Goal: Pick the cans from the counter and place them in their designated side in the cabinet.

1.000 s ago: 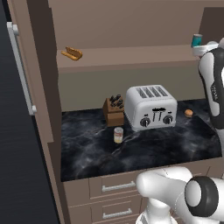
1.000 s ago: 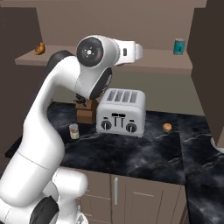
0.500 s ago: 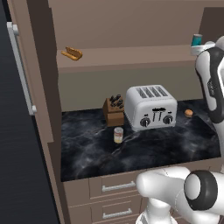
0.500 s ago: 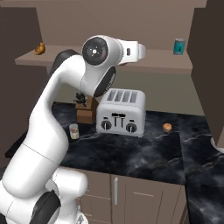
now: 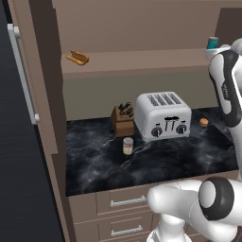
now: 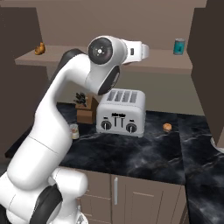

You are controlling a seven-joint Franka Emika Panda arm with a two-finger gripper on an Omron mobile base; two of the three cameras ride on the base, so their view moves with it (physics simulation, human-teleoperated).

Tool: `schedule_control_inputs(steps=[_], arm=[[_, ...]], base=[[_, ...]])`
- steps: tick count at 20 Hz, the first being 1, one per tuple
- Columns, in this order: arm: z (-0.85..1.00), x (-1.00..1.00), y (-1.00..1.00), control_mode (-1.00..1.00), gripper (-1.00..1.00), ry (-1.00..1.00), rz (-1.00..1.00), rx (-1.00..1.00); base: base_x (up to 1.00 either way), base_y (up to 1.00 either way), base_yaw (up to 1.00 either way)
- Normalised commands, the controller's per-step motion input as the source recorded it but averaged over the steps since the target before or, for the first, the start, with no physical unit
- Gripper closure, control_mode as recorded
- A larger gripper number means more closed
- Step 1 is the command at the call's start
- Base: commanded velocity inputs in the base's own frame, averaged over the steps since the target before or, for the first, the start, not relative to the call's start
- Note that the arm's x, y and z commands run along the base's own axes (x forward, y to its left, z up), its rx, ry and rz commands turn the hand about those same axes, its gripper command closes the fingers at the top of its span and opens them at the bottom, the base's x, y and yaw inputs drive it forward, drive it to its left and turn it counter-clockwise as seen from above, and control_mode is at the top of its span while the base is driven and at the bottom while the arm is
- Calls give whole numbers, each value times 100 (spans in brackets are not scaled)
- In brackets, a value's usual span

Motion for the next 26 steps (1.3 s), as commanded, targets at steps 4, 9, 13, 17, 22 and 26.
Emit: schedule_control_inputs(steps=[4, 9, 13, 17, 22, 26], arm=[[0, 13, -17, -100, 100, 0, -2, 0], [0, 16, -13, -100, 100, 0, -1, 0], [0, 21, -9, -100, 100, 0, -1, 0], [0, 19, -10, -100, 100, 0, -1, 0], [-1, 21, -8, -100, 100, 1, -1, 0], [-3, 22, -4, -100, 100, 2, -1, 0]], base=[[0, 0, 0], [0, 0, 0], [0, 0, 0], [0, 0, 0], [0, 0, 0], [0, 0, 0]])
